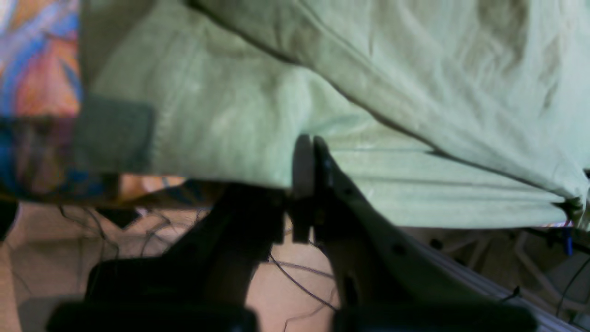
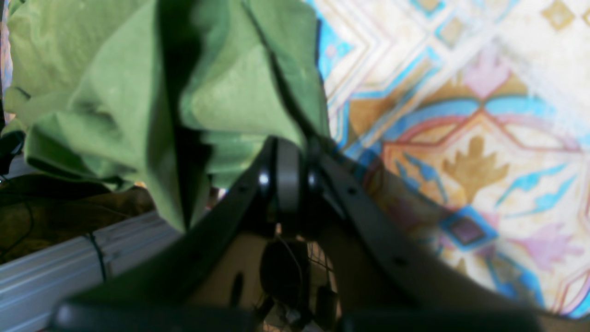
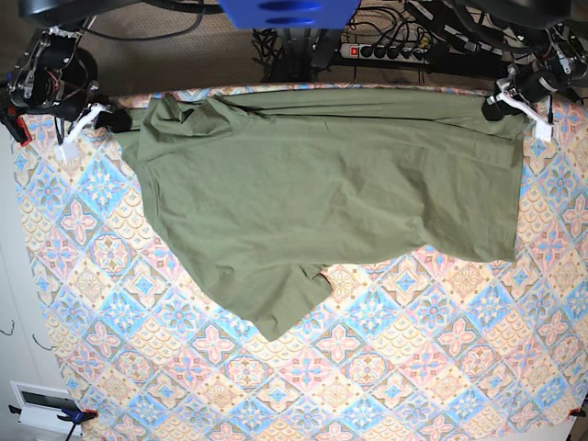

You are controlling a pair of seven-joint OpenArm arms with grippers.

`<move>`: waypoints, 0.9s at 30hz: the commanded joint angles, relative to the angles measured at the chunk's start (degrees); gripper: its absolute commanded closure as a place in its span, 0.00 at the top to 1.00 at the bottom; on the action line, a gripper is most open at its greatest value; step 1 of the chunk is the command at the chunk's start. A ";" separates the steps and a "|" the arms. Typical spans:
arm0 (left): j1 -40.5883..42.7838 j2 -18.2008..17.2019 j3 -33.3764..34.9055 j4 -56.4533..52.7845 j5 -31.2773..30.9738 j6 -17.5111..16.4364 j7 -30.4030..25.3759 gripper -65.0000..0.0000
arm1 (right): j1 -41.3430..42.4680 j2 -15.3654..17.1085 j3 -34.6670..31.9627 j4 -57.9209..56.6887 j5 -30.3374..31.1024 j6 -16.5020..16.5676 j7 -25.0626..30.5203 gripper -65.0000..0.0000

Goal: Layout the t-shirt on the table in an organized manner, then fold the t-shirt properly
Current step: 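Release the shoulder edge and move both grippers toward the shirt's middle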

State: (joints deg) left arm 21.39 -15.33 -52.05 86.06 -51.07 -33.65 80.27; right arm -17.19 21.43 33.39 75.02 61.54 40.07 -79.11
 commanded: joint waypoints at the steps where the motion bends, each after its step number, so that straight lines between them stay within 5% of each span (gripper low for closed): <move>1: 0.55 -1.59 -0.83 0.93 0.56 0.11 -1.54 0.00 | 0.09 1.65 0.68 0.89 -0.66 -0.07 0.91 0.01; 6: 0.72 -1.77 0.76 0.93 -2.34 0.20 -0.27 0.07 | 0.27 1.65 0.50 0.89 -0.66 -0.07 1.18 0.01; 14: 4.42 -2.03 0.84 1.02 -6.65 0.29 -0.27 0.66 | 0.09 2.26 2.09 0.89 -0.75 -0.07 1.35 0.04; 21: 8.46 -4.49 -0.04 1.10 -12.80 0.29 -0.27 0.69 | -1.49 2.44 5.25 3.88 -0.75 -0.07 0.91 0.23; 27: 7.05 -4.49 -8.91 1.10 -14.38 0.29 -0.27 0.69 | -4.30 2.44 7.80 9.42 -0.66 -0.07 0.91 0.27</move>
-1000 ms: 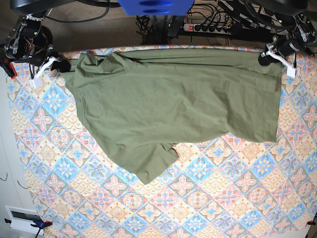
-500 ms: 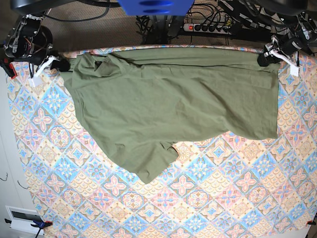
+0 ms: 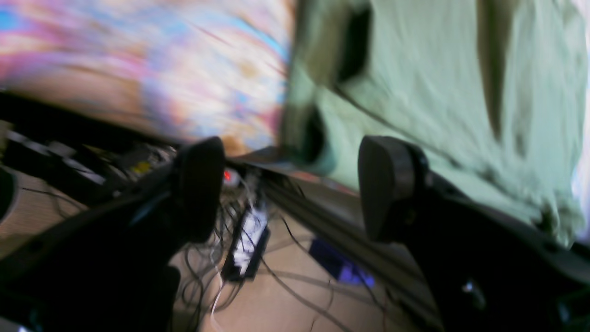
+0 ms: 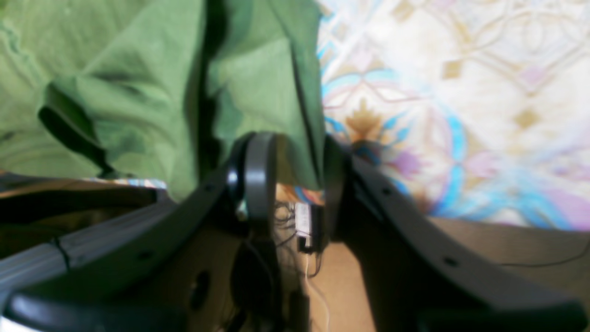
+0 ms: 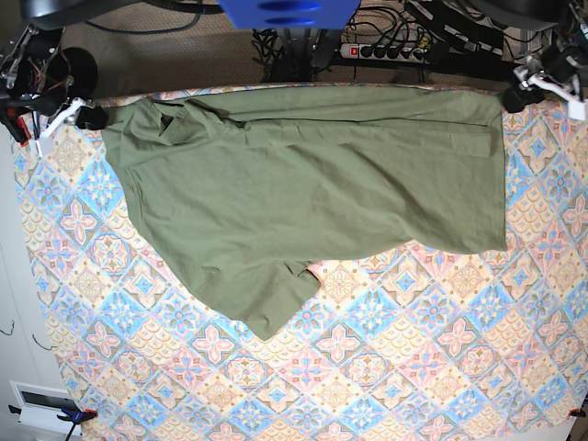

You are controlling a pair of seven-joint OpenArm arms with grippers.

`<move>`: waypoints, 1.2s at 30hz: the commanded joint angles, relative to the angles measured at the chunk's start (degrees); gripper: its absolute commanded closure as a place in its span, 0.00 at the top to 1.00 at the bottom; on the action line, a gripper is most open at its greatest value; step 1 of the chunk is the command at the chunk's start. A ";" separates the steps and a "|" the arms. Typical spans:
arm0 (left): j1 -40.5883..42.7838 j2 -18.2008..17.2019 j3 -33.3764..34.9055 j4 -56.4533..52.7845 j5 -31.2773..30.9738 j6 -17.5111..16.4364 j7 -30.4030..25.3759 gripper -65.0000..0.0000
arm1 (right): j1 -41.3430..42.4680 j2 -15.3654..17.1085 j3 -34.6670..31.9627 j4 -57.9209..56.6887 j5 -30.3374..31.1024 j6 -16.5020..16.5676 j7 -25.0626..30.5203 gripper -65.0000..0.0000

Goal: Layout the t-shirt on the table in an organized manner, then fold the t-shirt properly
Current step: 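Release the shoulder edge and move both grippers toward the shirt's middle, then grasp the shirt's side edge with both grippers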

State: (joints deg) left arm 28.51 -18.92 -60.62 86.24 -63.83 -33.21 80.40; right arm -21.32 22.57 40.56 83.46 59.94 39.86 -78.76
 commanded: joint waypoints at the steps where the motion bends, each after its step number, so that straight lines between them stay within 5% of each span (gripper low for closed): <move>1: -1.30 -0.91 -0.96 0.93 -1.79 -0.15 -0.40 0.69 | -0.17 1.30 1.07 1.42 0.94 0.14 0.56 0.27; 7: -9.66 -2.75 -2.28 0.66 0.67 -0.06 -0.40 0.69 | 0.18 1.56 2.39 4.41 0.94 0.14 0.83 0.27; 13: -23.02 -3.98 0.62 -0.21 12.27 -0.06 -0.40 0.69 | 2.02 3.85 1.86 5.46 0.85 0.14 0.83 0.27; 20: -38.49 -3.81 2.64 -7.25 24.23 -0.06 -0.40 0.69 | 13.80 4.20 -7.63 4.85 0.58 0.14 1.18 0.27; 23: -43.41 -3.98 6.51 -11.73 29.24 -0.06 -0.40 0.69 | 18.20 3.94 -11.15 4.85 -4.25 0.14 1.18 0.27; 29: -45.52 -3.02 15.65 -12.87 34.69 -0.06 -9.50 0.69 | 23.56 2.18 -14.75 3.79 -14.36 0.14 2.32 0.27; 36: -45.70 -2.23 18.99 -19.20 38.91 -0.06 -16.88 0.69 | 28.75 0.51 -17.83 -2.54 -16.21 0.14 4.34 0.27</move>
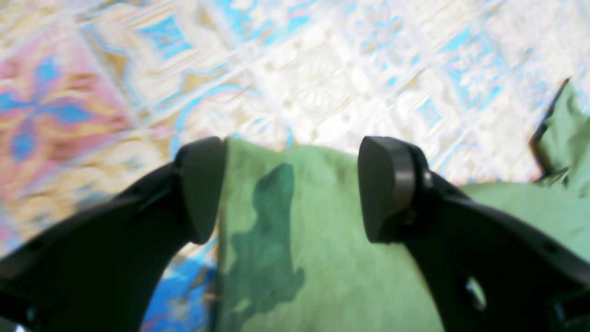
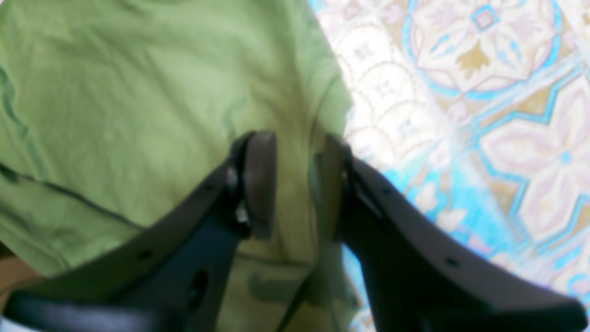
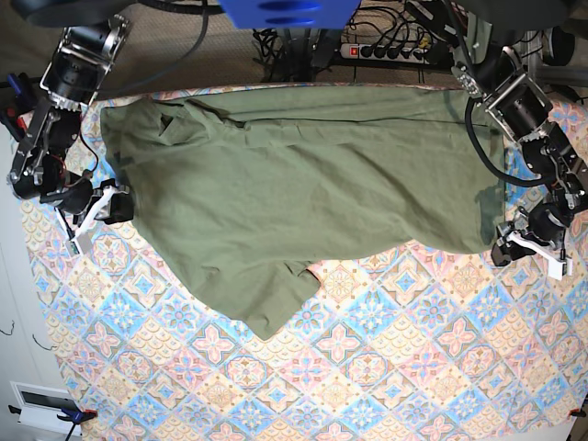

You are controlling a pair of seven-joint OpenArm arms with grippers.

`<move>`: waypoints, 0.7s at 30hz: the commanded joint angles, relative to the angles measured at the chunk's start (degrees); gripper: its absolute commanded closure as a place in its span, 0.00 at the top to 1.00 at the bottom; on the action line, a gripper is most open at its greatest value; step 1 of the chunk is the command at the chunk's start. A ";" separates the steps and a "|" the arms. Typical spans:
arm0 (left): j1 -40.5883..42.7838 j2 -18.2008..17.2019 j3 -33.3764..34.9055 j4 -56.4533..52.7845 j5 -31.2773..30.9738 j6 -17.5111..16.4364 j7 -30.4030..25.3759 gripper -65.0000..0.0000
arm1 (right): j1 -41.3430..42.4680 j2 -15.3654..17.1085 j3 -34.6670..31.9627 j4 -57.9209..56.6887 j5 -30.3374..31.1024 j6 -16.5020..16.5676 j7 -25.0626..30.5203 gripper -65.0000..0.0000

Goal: Layout the t-shirt on the table in an organized manner, then fold the t-shirt properly
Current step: 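Grasp the shirt's side edge with both grippers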

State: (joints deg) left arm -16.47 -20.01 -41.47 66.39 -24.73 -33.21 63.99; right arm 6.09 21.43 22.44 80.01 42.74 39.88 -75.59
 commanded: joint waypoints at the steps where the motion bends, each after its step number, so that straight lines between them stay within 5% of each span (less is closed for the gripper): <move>1: -1.33 -1.22 -0.15 -1.38 0.34 -0.06 -2.05 0.69 | 1.78 1.65 0.20 0.12 1.00 0.12 1.17 0.27; 8: -2.12 -1.13 -0.15 -9.99 2.71 -0.06 -9.79 0.69 | 2.57 1.47 0.20 -3.22 0.91 0.12 1.35 0.27; 21: -1.68 -0.43 -0.15 -14.92 3.41 0.29 -13.30 0.69 | 3.72 0.50 0.20 -3.57 0.91 0.12 2.84 0.27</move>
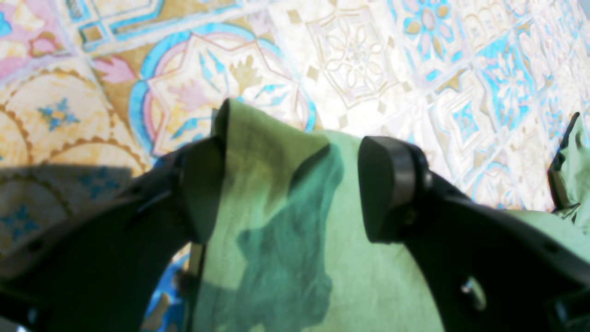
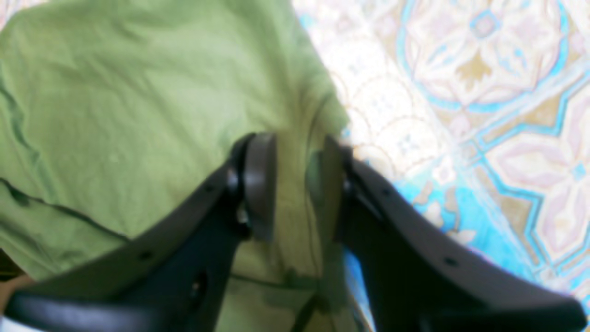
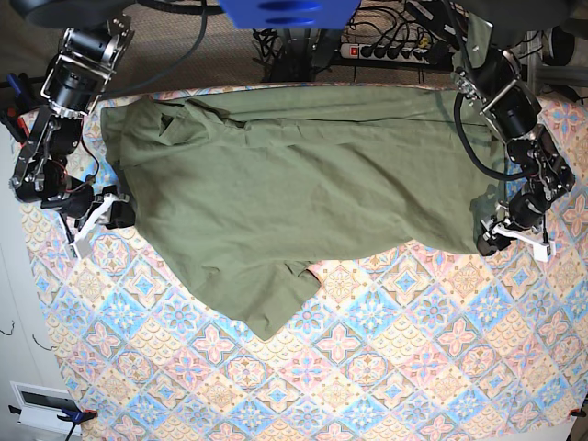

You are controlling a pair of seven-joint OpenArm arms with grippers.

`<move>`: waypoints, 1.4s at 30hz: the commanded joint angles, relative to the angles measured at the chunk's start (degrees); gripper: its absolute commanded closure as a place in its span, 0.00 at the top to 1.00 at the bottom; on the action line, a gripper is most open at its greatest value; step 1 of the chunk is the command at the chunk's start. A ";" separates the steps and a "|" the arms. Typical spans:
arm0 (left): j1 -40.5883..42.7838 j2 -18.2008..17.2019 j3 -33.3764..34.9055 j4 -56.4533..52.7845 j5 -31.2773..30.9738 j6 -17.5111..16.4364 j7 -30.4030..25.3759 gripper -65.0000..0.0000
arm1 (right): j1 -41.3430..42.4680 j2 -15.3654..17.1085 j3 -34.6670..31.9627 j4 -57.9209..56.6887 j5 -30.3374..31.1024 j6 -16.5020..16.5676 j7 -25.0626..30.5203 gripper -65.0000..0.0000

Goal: Layout the t-shirt on the table in an organized manner, then fold the t-shirt properly
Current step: 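Grasp the shirt's side edge with both grippers, then fold the grasped side edge with both grippers over onto the shoulder edge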

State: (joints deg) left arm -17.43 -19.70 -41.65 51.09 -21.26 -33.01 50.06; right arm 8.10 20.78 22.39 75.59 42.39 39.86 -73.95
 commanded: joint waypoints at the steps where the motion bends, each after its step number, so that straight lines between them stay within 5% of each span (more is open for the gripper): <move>1: -0.72 -0.74 0.02 0.38 -0.06 0.88 0.62 0.69 | 2.06 1.16 0.24 0.85 1.26 0.14 1.21 0.27; 6: -0.37 -0.56 0.11 0.38 0.11 5.63 1.23 0.61 | 2.14 1.16 0.24 -0.74 1.26 0.14 1.21 0.27; 14: 2.00 -0.47 15.05 0.56 -0.59 5.81 1.23 0.01 | 2.14 1.16 0.24 -0.74 1.26 0.14 1.21 0.27; 17: 2.09 -0.47 15.93 0.65 -0.59 5.54 1.23 0.00 | 3.37 1.16 0.16 -0.74 0.55 0.14 1.21 0.27; 23: 2.27 -0.74 15.76 2.58 -4.37 3.96 1.15 0.00 | 7.07 1.16 -4.06 -0.65 -10.17 0.14 1.38 0.27; 32: 7.36 -0.82 15.58 15.85 -7.71 2.55 4.84 0.00 | 14.63 1.16 -18.66 -1.97 -23.45 0.14 12.72 0.28; 42: 11.23 -0.82 10.66 21.74 -11.40 2.55 5.19 0.00 | 17.70 1.16 -27.27 -17.09 -24.77 0.14 23.89 0.38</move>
State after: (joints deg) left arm -5.19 -19.38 -30.85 71.79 -31.51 -30.22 56.16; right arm 23.90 21.39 -5.04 57.43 16.58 39.83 -51.24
